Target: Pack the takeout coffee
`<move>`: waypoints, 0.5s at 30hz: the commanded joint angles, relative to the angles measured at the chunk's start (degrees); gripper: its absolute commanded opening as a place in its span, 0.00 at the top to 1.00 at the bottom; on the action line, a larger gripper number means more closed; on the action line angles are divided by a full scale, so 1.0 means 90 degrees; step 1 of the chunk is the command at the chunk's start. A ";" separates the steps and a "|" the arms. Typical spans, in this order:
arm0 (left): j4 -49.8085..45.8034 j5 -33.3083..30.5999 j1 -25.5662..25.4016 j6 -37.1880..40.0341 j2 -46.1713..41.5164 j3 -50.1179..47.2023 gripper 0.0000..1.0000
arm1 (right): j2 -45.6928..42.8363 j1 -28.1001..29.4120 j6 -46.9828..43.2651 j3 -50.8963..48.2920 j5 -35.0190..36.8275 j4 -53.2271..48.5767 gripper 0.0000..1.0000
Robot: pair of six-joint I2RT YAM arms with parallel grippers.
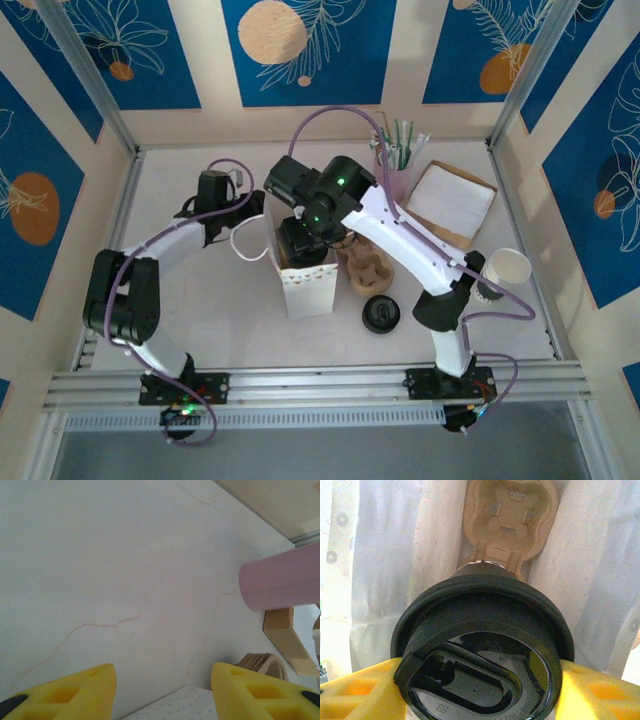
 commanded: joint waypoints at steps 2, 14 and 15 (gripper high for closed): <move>-0.0197 -0.0069 -0.0144 0.0220 -0.0417 -0.0156 0.47 | -0.0321 -0.0027 -0.0066 -0.0153 -0.0242 -0.1001 0.43; -0.0507 -0.0416 -0.0176 0.0342 -0.1182 -0.0685 0.47 | -0.0619 0.0053 -0.0174 -0.0485 -0.0697 -0.1001 0.43; -0.0545 -0.0432 -0.0176 0.0362 -0.1191 -0.0693 0.47 | -0.0631 0.0051 -0.0183 -0.0520 -0.0719 -0.1003 0.43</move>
